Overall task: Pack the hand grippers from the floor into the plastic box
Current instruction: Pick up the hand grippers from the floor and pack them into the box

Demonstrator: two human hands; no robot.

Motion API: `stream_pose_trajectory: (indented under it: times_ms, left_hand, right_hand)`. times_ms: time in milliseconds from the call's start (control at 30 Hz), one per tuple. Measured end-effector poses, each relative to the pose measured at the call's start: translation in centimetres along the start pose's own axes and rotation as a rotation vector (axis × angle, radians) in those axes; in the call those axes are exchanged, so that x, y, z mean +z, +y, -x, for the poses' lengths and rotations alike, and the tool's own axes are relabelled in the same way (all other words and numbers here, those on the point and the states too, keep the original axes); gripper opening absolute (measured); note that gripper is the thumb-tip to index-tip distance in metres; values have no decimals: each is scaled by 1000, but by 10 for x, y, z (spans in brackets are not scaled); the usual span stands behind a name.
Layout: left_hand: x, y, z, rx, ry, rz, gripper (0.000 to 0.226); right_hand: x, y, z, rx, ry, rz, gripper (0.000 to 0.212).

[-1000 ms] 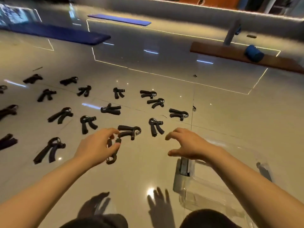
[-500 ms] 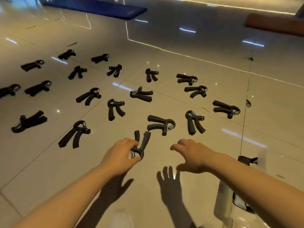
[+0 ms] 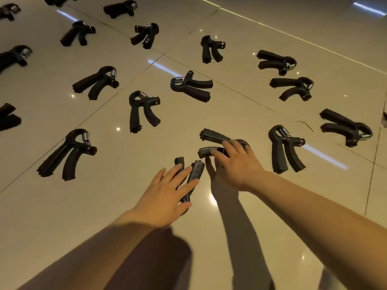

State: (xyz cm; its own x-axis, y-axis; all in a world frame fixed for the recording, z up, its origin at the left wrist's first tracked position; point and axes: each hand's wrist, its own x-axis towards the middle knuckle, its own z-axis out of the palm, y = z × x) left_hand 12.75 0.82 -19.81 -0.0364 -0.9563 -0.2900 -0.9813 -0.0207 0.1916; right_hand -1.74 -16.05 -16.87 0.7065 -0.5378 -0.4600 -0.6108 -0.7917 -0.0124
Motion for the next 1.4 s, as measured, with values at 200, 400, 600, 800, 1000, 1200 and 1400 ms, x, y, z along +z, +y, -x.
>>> stream_pose_trajectory:
  times_ms: [200, 400, 600, 800, 1000, 1200, 1400]
  left_hand:
    - [36, -6, -13, -100, -79, 102, 55]
    - [47, -6, -12, -93, -6, 67, 60]
    - [44, 21, 6, -385, -33, 209, 58]
    - [56, 48, 38, -497, -53, 251, 55]
    - [47, 91, 56, -637, -90, 569, 56]
    - [54, 135, 72, -725, 43, 876, 58]
    - [38, 80, 67, -452, 300, 507, 63]
  right_hand:
    - [21, 22, -30, 87, -59, -37, 70]
    - [30, 27, -28, 59, -30, -6, 76]
    - [34, 16, -10, 127, -82, -4, 79]
    - [61, -6, 52, 205, -106, 25, 84]
    - [97, -29, 136, 255, -193, 2, 84]
    - [115, -30, 188, 246, -235, -10, 81]
    - [98, -13, 172, 183, -76, 2, 80]
